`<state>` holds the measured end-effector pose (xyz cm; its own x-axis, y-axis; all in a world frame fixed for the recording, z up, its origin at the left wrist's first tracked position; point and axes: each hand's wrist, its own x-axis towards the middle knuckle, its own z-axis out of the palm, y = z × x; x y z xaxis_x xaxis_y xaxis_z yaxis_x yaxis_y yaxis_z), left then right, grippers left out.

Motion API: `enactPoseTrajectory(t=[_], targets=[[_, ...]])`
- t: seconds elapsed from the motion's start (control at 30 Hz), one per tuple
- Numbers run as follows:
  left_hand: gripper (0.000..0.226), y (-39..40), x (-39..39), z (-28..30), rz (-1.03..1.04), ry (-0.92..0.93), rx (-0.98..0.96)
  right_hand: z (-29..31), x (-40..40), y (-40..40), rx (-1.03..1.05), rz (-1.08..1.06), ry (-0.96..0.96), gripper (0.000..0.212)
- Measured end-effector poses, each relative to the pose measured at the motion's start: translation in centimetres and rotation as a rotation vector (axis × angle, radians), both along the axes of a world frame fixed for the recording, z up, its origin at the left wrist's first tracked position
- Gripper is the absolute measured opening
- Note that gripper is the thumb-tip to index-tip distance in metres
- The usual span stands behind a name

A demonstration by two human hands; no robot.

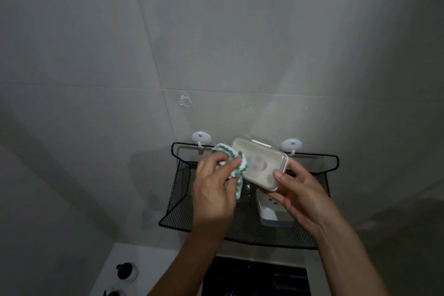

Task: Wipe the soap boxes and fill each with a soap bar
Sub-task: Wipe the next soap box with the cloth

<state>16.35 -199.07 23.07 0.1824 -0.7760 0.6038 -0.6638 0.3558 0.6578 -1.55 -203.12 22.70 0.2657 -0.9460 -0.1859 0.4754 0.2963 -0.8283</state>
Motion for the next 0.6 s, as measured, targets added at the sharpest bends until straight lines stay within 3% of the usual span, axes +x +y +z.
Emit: enactPoseTrajectory(t=[0.37, 0.47, 0.6], targets=[[0.027, 0.1, -1.4, -0.5, -0.021, -0.273, -0.178, -0.4, -0.1, -0.4, -0.025, -0.030, -0.010, 0.051], [0.027, -0.2, -0.8, 0.1, -0.060, -0.282, -0.105, -0.3, -0.4, -0.5, -0.043, -0.025, 0.016, 0.053], [0.030, -1.3, 1.2, 1.4, 0.076, -0.180, 0.053, -0.3, -0.7, -0.4, -0.059, 0.008, 0.044, 0.054]])
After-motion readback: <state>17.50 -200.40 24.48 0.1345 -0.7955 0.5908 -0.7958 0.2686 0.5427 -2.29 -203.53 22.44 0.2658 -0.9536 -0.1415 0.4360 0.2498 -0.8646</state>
